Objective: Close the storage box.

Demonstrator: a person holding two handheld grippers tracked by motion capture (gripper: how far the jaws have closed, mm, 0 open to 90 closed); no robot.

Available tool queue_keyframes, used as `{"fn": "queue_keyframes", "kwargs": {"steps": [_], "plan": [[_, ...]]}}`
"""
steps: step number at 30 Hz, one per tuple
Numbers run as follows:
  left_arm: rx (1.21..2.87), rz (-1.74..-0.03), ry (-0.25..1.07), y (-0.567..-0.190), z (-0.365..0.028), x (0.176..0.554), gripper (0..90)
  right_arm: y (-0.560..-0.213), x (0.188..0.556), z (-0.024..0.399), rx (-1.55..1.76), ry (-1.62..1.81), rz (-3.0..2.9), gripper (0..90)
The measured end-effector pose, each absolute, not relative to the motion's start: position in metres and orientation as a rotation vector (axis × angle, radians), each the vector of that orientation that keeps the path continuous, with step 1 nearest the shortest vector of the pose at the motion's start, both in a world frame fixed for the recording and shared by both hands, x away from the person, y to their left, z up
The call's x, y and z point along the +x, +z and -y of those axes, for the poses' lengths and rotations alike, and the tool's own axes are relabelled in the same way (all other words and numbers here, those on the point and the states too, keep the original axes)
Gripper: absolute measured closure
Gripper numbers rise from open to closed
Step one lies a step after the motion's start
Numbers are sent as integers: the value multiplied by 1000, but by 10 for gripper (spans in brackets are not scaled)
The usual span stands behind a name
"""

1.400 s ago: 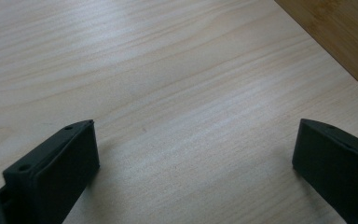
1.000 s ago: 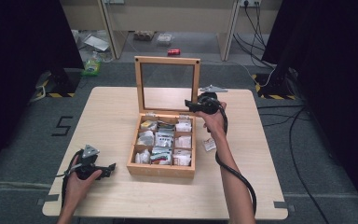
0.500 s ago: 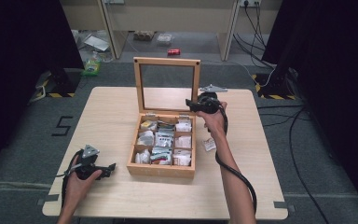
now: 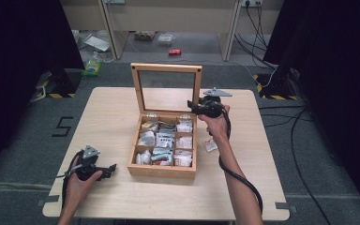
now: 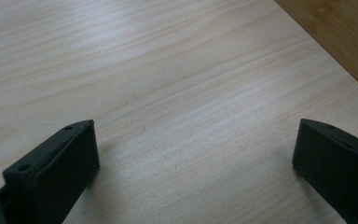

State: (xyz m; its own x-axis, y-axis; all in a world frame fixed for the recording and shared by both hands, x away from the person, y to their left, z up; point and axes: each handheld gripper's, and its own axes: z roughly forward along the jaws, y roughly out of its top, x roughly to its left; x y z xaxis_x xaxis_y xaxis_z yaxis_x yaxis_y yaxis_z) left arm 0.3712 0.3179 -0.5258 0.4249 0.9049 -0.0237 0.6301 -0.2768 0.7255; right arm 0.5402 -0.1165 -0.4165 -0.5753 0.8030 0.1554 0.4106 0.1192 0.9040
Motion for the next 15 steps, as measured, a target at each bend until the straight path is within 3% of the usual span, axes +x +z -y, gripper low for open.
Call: {"fn": "queue_keyframes", "kwargs": {"steps": [15], "plan": [[2013, -1293, 528, -526, -318, 371, 0, -410, 522, 121, 1167, 1467, -2055, 514]]}}
